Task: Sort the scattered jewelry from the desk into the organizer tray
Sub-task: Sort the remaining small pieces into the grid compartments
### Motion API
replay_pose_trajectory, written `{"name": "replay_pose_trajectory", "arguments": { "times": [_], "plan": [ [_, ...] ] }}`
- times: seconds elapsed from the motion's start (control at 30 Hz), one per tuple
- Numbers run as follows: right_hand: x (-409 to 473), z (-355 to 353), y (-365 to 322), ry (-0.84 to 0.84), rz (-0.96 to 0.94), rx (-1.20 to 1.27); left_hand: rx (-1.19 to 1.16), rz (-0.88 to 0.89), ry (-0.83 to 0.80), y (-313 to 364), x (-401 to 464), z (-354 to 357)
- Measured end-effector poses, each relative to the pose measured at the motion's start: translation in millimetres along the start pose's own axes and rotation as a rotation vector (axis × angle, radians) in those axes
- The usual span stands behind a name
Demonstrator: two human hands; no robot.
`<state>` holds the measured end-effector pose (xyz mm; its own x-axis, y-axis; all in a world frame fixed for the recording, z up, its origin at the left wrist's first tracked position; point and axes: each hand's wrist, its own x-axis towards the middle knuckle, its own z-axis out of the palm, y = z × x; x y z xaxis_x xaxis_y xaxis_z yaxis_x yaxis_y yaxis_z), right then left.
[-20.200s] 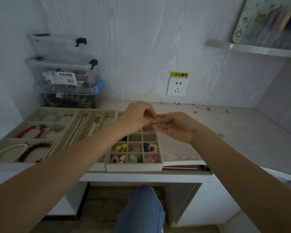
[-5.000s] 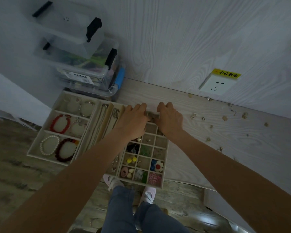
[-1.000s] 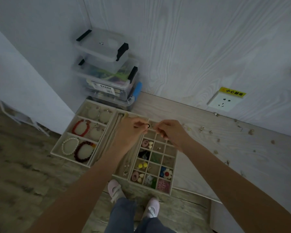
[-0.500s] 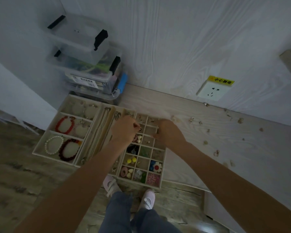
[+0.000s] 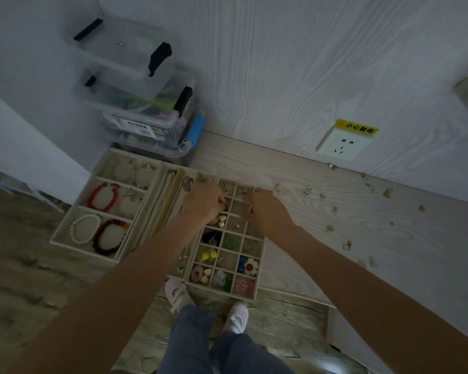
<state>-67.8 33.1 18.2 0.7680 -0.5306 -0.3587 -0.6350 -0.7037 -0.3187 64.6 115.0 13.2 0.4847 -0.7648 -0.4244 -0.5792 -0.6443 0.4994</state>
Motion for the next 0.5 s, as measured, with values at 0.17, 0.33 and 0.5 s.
{"name": "replay_pose_trajectory", "arguments": {
  "times": [0.17,0.33,0.5],
  "plan": [
    [1.1,0.2,-0.9,0.004,0.005,-0.002,-0.120,-0.036,-0.008,2.5,0.1,2.9],
    [0.9,-0.5,-1.1,-0.011,0.006,0.001,-0.143,-0.046,-0.047,7.0,1.3,2.1],
    [1.4,-3.1,-0.8,-0.012,0.002,0.011,-0.169,-0.072,-0.090,9.9,2.3,-0.1]
  ]
}}
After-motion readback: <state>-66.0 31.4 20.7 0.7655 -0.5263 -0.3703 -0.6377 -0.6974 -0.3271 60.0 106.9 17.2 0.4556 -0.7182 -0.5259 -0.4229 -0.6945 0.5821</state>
